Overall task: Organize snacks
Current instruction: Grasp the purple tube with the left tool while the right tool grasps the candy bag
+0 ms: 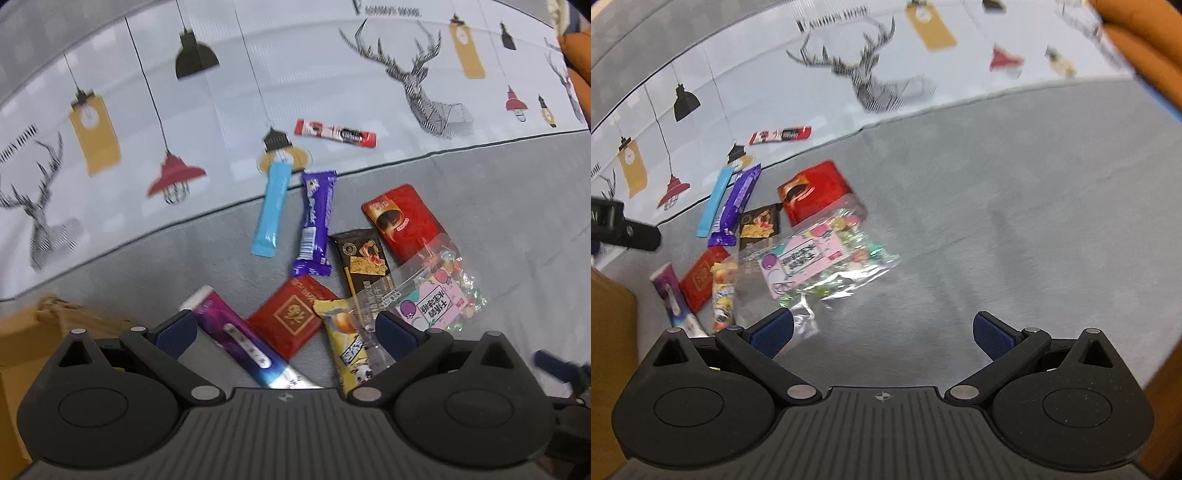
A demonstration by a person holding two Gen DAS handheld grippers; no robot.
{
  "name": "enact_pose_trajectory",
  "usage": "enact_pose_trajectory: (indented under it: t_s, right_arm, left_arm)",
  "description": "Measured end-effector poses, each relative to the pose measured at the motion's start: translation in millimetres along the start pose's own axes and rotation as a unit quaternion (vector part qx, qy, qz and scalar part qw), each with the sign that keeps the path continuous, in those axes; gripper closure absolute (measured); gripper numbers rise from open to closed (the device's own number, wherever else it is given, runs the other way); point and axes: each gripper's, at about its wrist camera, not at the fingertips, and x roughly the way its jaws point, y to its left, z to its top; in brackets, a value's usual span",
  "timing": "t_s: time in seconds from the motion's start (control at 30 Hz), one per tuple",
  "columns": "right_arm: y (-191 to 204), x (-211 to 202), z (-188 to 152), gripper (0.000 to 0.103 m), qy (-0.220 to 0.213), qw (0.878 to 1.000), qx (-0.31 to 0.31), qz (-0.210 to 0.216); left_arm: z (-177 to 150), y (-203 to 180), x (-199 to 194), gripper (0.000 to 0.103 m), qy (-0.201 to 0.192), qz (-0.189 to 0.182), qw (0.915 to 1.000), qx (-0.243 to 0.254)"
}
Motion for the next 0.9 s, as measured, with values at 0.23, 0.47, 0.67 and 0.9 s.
enact_pose_trajectory:
  t_s: [0.23, 0.47, 0.67, 0.9]
  right_arm:
    - [2, 48, 24, 0.0, 0.046, 0.985, 0.149, 0.068]
    - [41, 84, 33, 0.0, 0.047, 0.983, 0.179, -0.001]
    - [26, 56, 26, 0.093, -0.025, 0.986, 0.163, 0.0]
    - [-23, 2, 14, 0.103, -0.097, 0.985, 0.139, -0.015]
  left_arm:
    - [27, 13, 26, 0.0, 0.023, 0.007, 0.9991, -0.034]
    - [29, 34, 48, 0.0, 0.059, 0.008, 0.9956, -0.072]
    - [4, 31, 52, 0.0, 0.074, 0.007, 0.988, -0.135]
    - [-25, 35, 55, 0.0, 0.108, -0.018, 0.9706, -0.214]
